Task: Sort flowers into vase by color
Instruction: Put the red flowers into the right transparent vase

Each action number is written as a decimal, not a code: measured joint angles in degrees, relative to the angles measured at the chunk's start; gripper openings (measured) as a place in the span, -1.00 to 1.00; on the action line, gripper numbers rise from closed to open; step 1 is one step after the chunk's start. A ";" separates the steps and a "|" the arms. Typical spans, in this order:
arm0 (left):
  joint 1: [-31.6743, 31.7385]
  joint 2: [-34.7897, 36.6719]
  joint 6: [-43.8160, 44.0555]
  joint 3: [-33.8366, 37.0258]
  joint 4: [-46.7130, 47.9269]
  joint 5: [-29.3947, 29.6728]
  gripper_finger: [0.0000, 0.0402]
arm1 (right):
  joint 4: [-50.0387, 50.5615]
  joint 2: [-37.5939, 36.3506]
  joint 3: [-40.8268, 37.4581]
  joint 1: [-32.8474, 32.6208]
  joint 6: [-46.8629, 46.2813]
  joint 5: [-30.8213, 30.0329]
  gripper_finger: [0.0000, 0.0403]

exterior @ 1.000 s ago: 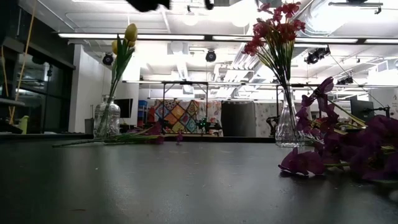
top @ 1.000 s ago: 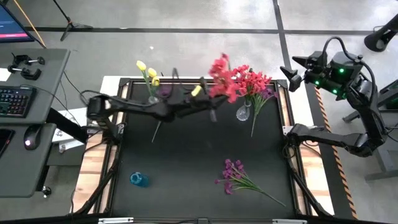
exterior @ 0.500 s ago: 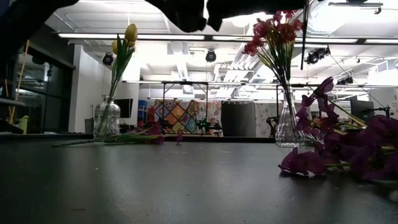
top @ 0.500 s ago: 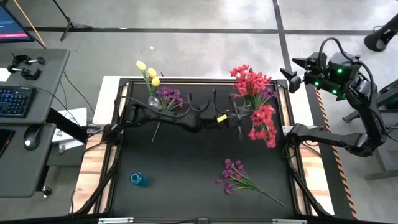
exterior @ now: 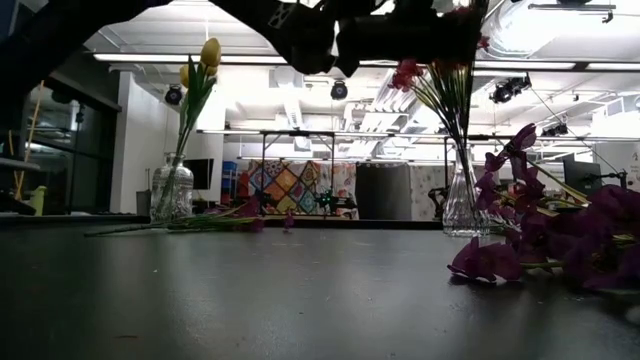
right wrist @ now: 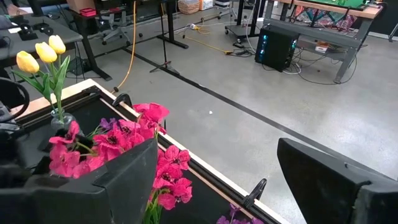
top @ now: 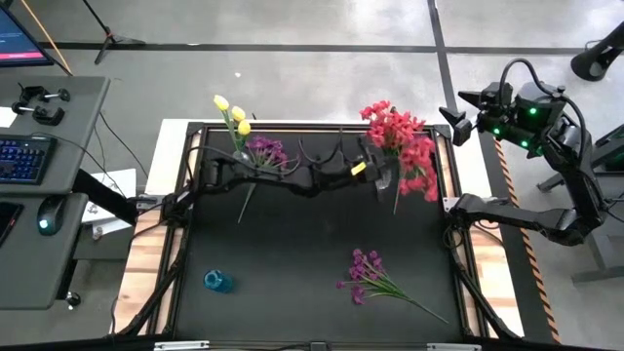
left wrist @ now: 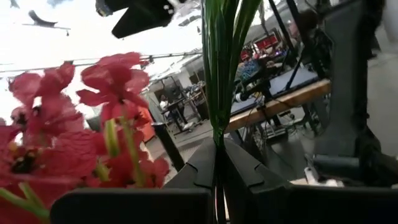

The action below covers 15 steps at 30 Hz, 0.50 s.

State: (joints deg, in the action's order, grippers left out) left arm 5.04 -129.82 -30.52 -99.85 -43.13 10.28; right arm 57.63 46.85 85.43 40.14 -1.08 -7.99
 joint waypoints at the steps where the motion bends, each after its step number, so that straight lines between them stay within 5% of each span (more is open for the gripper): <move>1: 0.29 0.00 1.08 0.00 0.00 -0.29 -1.00 | 0.00 0.00 0.00 0.00 0.00 0.00 0.59; 15: 2.28 0.00 8.19 0.00 2.60 0.89 -1.00 | 0.00 0.00 0.00 -0.02 0.02 0.00 0.59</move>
State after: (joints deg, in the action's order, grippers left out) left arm 7.32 -129.82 -22.33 -99.85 -40.53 11.17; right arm 57.63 46.85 85.43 40.12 -1.06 -7.99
